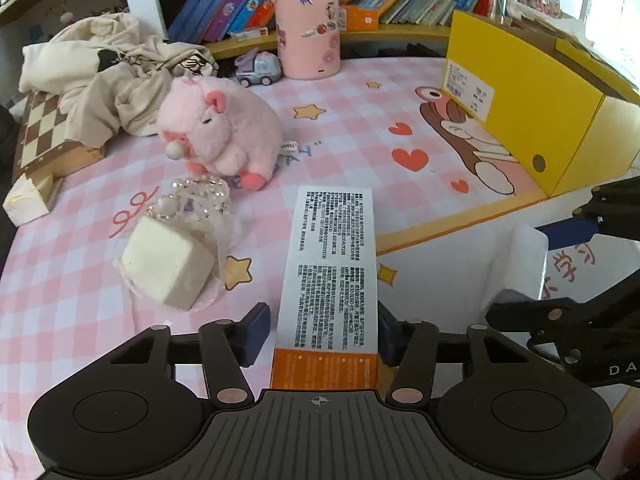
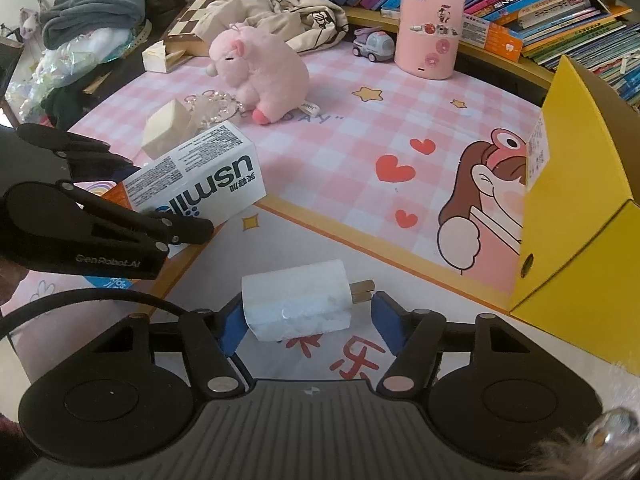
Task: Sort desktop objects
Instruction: 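Carry the usmile box and white charger toward the yellow box with both grippers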
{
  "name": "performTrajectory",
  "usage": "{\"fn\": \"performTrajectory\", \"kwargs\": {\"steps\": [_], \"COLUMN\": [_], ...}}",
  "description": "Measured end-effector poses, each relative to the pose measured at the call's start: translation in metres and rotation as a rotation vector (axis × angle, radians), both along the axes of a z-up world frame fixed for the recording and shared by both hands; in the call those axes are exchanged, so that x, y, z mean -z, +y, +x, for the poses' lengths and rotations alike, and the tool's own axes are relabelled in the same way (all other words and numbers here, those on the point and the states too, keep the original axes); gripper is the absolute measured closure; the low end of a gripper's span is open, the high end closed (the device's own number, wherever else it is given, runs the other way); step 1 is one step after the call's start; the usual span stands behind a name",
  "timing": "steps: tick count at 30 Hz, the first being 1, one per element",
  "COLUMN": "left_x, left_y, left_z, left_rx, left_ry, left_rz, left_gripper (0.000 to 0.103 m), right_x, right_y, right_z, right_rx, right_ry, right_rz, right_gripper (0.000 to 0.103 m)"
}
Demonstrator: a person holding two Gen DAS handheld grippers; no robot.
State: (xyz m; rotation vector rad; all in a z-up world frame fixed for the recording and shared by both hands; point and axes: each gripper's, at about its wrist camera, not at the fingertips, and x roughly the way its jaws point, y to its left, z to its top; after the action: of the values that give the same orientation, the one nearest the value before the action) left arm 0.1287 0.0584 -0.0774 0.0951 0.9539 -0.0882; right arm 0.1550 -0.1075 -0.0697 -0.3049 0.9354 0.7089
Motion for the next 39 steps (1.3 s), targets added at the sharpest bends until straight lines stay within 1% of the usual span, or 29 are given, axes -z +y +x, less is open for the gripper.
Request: {"fn": "performTrajectory", "kwargs": {"steps": [2, 3, 5, 7, 12, 19, 25, 31, 39], "left_x": [0.000, 0.000, 0.000, -0.001, -0.004, -0.019, -0.031, -0.043, -0.054], "left_y": [0.000, 0.000, 0.001, 0.002, 0.007, 0.008, 0.007, 0.005, -0.003], "left_z": [0.004, 0.006, 0.007, 0.009, 0.005, -0.006, -0.020, -0.035, -0.048], "left_rx": [0.005, 0.007, 0.012, 0.017, -0.003, 0.006, 0.028, 0.063, 0.110], "left_ry": [0.002, 0.003, 0.005, 0.008, 0.017, -0.023, -0.060, -0.101, -0.145], "left_rz": [-0.006, -0.010, -0.019, -0.028, -0.066, -0.087, -0.096, -0.105, -0.111], "left_gripper": [0.055, 0.060, 0.063, 0.065, 0.065, 0.065, 0.065, 0.065, 0.065], "right_x": [0.001, 0.001, 0.002, 0.001, -0.007, -0.017, -0.023, -0.036, -0.046], "right_y": [0.002, 0.003, 0.004, 0.004, 0.001, -0.004, -0.009, -0.015, -0.024], "right_z": [0.001, 0.001, 0.000, 0.000, -0.004, -0.013, -0.025, -0.039, -0.059], "right_rx": [-0.006, -0.010, -0.018, -0.019, -0.011, 0.015, 0.053, 0.098, 0.141], "right_ry": [-0.008, -0.012, -0.022, -0.025, -0.049, -0.062, -0.064, -0.101, -0.122], "right_rz": [-0.003, -0.004, -0.008, -0.012, -0.004, -0.010, -0.008, 0.009, 0.015], "right_gripper": [0.040, 0.040, 0.040, 0.041, 0.041, 0.041, 0.041, 0.041, 0.041]}}
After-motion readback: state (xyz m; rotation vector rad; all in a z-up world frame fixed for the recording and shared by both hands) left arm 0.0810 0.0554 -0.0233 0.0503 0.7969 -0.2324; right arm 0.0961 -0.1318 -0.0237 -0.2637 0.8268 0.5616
